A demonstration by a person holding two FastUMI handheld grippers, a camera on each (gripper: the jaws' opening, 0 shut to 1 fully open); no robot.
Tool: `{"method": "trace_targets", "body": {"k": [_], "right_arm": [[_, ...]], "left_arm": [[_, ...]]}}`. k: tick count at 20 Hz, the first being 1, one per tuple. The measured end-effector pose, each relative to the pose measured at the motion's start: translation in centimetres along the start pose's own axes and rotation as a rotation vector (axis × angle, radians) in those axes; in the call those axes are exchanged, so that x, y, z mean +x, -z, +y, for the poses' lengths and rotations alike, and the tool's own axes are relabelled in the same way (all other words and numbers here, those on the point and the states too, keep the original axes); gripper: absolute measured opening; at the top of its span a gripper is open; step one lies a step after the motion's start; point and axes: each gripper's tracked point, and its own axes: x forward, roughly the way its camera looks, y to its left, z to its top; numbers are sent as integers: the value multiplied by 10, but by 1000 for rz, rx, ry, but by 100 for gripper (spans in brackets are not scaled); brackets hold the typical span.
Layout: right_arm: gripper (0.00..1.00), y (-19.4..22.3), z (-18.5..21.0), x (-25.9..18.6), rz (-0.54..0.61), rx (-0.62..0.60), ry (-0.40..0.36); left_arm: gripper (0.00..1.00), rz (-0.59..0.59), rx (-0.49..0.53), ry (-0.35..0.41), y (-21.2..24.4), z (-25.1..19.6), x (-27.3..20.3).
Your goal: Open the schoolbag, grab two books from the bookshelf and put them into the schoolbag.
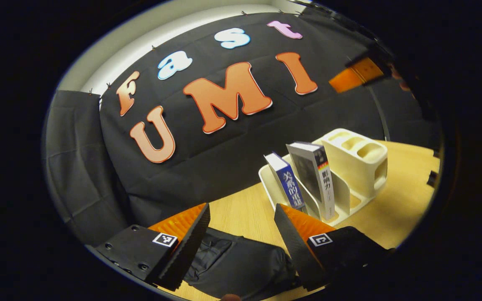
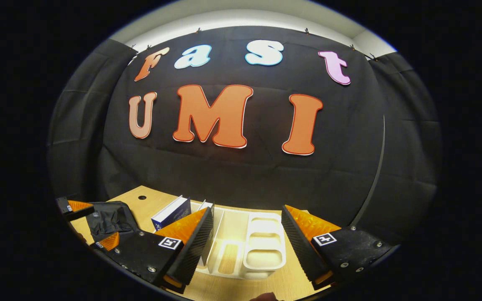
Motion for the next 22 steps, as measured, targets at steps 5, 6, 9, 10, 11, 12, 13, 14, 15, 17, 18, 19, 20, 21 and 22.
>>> {"method": "trace_targets", "body": {"k": [5,6,9,10,11,12,13,14,15,17,18,19,20,21,22], "right_arm": [[98,4,-4,3,0,-5,-18],[98,6,-5,2,3,-6,-22],[98,8,-8,3,6,-6,-30],[98,8,-9,2,3,-6,-29],[98,8,-11,2,5,-7,-29],[98,10,-12,3,10,-5,-31],[98,11,-13,3,11,-1,-32],[98,11,-15,3,12,2,-32],[98,10,-16,3,10,5,-31],[98,7,-17,2,0,18,-31],[98,8,-16,1,-2,22,-34],[98,8,-17,2,-1,21,-36],[98,8,-16,1,-2,17,-36],[98,8,-16,0,-3,12,-35],[98,8,-16,0,-2,11,-38]], "left_arm": [[98,111,154,32,27,12,-16],[98,132,173,40,32,14,-19],[98,203,224,42,45,20,-26],[98,223,240,43,49,22,-31],[98,241,252,45,52,23,-34],[98,259,261,47,56,23,-35],[98,271,272,44,59,24,-36],[98,288,279,46,63,25,-37],[98,294,285,47,64,26,-39],[98,327,303,42,72,29,-42],[98,336,311,36,73,31,-45],[99,348,325,20,74,35,-46],[99,347,337,8,75,38,-47],[98,351,353,-11,74,42,-46],[98,347,361,-28,75,46,-46]]}}
